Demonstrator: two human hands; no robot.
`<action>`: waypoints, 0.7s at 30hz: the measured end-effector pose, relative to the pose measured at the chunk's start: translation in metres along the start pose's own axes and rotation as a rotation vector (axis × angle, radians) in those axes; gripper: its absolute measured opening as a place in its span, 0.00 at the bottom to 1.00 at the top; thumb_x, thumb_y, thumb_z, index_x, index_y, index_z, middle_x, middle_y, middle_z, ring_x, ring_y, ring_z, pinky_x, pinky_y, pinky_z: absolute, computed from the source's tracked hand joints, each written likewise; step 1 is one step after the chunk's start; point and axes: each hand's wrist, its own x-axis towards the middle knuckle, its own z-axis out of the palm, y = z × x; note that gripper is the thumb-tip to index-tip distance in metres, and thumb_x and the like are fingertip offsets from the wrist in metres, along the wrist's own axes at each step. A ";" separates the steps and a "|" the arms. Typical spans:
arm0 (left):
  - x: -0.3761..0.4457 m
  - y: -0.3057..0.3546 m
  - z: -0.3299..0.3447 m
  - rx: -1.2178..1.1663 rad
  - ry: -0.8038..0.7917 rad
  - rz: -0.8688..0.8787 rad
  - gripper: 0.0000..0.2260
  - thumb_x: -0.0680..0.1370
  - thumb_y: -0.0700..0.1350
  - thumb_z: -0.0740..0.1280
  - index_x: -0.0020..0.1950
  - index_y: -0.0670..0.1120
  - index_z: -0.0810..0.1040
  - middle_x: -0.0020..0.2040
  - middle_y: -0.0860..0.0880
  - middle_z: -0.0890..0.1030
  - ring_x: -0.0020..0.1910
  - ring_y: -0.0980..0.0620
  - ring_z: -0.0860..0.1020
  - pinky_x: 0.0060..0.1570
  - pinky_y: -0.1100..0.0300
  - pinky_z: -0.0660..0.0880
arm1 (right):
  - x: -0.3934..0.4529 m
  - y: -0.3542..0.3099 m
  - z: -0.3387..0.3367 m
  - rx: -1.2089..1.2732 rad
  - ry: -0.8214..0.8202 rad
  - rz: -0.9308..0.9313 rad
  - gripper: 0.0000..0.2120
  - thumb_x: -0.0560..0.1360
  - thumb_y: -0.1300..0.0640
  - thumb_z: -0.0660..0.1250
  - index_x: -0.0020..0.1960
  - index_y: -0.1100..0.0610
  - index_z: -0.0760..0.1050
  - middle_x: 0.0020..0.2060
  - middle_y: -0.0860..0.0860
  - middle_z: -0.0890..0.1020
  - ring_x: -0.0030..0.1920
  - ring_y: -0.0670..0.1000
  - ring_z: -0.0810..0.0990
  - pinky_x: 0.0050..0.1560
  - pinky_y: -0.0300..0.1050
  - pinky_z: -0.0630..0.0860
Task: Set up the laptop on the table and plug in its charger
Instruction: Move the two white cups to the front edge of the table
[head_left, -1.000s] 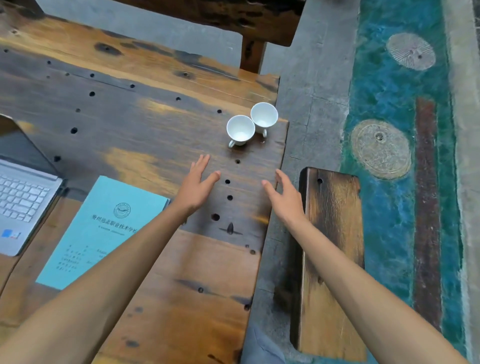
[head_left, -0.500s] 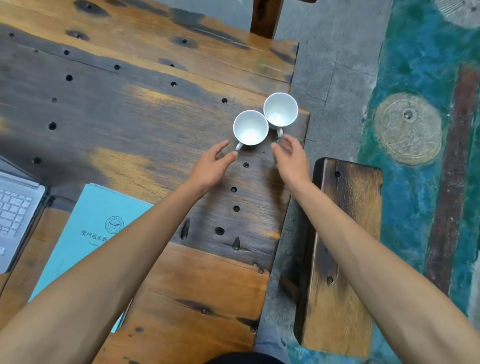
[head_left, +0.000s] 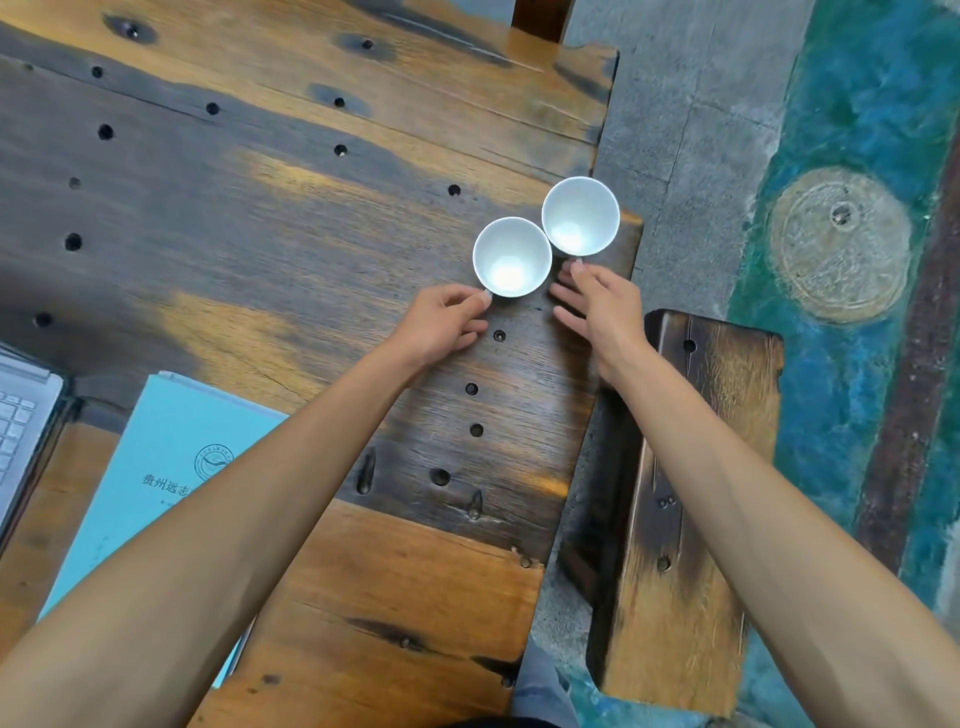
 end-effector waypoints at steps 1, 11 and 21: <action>0.002 0.000 0.000 0.000 -0.007 -0.009 0.08 0.82 0.47 0.66 0.59 0.46 0.80 0.57 0.47 0.82 0.57 0.49 0.83 0.59 0.54 0.80 | 0.001 0.000 0.000 0.009 -0.003 0.002 0.15 0.84 0.52 0.64 0.65 0.59 0.79 0.56 0.50 0.85 0.55 0.47 0.85 0.51 0.42 0.83; 0.006 -0.004 0.000 -0.105 0.027 -0.065 0.08 0.81 0.41 0.68 0.57 0.41 0.83 0.59 0.46 0.83 0.62 0.50 0.79 0.59 0.58 0.79 | 0.004 -0.003 -0.004 0.065 -0.070 0.035 0.10 0.84 0.56 0.63 0.59 0.60 0.80 0.58 0.51 0.85 0.57 0.47 0.85 0.46 0.41 0.83; -0.036 -0.016 -0.015 -0.302 -0.021 -0.164 0.07 0.80 0.38 0.68 0.57 0.39 0.83 0.60 0.42 0.83 0.61 0.45 0.81 0.56 0.55 0.81 | -0.047 0.000 -0.022 0.158 -0.170 0.203 0.09 0.82 0.56 0.67 0.57 0.59 0.82 0.52 0.53 0.88 0.52 0.51 0.88 0.43 0.38 0.83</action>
